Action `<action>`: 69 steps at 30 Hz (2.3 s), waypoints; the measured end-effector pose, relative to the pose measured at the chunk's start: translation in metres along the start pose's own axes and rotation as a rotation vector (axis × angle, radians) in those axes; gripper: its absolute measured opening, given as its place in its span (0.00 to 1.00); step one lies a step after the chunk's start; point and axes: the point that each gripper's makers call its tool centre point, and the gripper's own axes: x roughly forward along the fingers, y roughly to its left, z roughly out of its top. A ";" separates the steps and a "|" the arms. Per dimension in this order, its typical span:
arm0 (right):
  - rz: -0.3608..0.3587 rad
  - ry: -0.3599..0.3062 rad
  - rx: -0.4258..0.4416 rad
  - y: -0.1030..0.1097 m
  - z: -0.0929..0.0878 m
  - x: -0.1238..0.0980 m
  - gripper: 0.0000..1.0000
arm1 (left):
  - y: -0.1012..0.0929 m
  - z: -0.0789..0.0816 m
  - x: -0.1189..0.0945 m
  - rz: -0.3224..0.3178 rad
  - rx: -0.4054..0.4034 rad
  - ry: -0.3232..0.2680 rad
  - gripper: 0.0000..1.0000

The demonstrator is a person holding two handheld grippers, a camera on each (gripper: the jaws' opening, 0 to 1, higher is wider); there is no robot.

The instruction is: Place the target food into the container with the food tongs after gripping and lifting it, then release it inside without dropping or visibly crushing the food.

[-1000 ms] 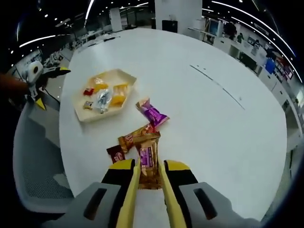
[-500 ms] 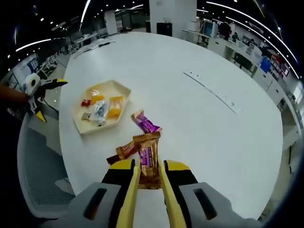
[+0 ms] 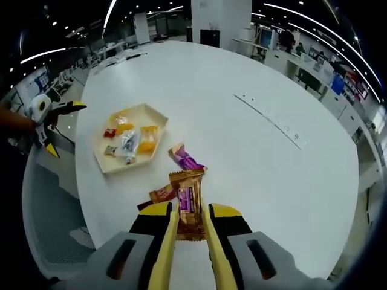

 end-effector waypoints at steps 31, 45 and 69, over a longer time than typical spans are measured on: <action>0.062 -0.044 -0.076 0.070 0.093 0.042 0.23 | -0.006 0.002 -0.001 -0.021 0.054 0.000 1.00; 0.106 -0.068 -0.110 0.117 0.138 0.062 0.23 | -0.014 0.002 0.000 -0.055 0.037 -0.003 1.00; 0.179 -0.093 -0.154 0.174 0.159 0.074 0.23 | -0.016 0.000 0.001 -0.061 0.047 0.009 1.00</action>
